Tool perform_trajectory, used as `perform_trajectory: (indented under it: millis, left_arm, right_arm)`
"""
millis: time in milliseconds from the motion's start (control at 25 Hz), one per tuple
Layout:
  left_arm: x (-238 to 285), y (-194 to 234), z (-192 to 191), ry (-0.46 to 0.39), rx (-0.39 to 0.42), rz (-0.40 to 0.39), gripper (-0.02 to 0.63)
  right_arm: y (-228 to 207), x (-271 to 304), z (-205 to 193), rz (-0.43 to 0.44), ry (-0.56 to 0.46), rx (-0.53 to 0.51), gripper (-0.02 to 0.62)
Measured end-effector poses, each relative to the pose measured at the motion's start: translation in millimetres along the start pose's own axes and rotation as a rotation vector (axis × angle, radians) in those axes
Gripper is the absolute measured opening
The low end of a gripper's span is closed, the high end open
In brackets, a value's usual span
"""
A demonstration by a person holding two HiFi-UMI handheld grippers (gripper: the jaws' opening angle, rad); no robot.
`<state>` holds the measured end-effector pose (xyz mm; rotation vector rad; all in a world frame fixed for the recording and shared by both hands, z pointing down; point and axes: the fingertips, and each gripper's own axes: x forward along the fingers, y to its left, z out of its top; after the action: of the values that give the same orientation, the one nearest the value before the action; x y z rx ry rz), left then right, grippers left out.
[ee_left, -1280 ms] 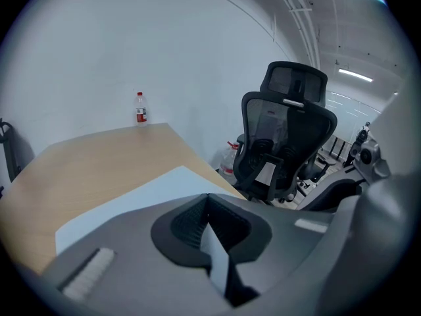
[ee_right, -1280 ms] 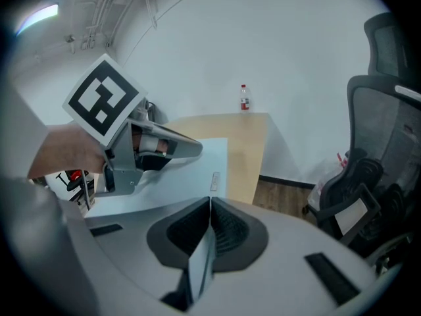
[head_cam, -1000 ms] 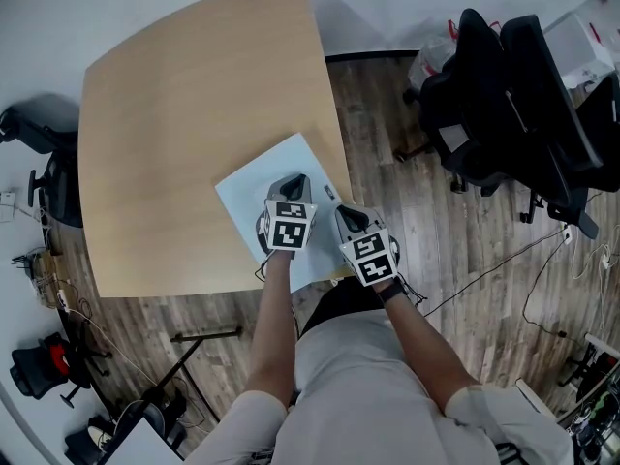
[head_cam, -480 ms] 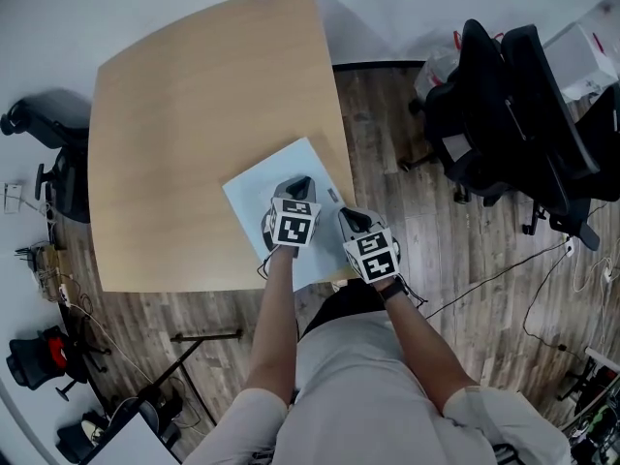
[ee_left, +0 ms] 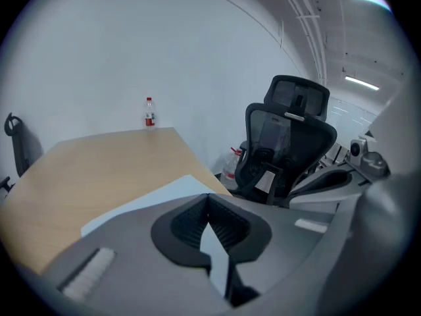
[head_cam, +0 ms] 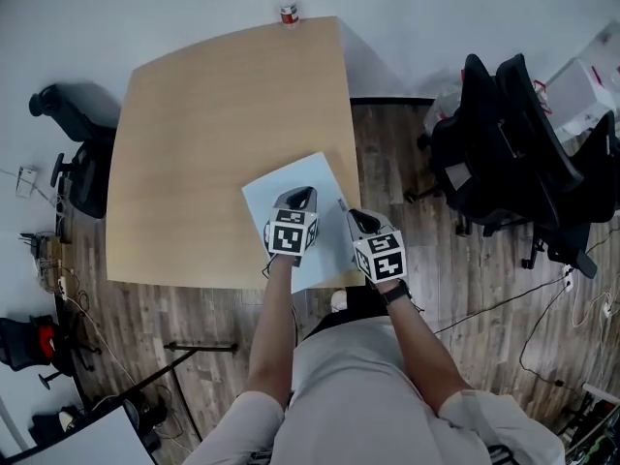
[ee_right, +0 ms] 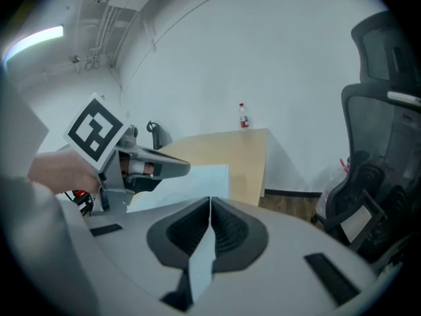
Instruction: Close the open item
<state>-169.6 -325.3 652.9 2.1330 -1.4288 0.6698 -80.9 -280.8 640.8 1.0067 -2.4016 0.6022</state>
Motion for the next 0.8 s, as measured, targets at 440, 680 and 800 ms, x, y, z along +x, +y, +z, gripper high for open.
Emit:
perform_trajectory:
  millis: [440,680,800]
  left_arm:
    - [-117,15,51,-0.236,-0.062,0.102,0.009]
    - [-167,10,72,-0.359,-0.065,0.131,0.009]
    - [-193,7,81,-0.425,-0.051,0.15,0.009]
  right_arm:
    - [47,-38,93,0.057,-0.206,-0.105,0.014]
    - [81,-62,133,0.092,-0.296,-0.154,0.014]
    - [93,-75,152,0.104,-0.344,-0.165,0.014]
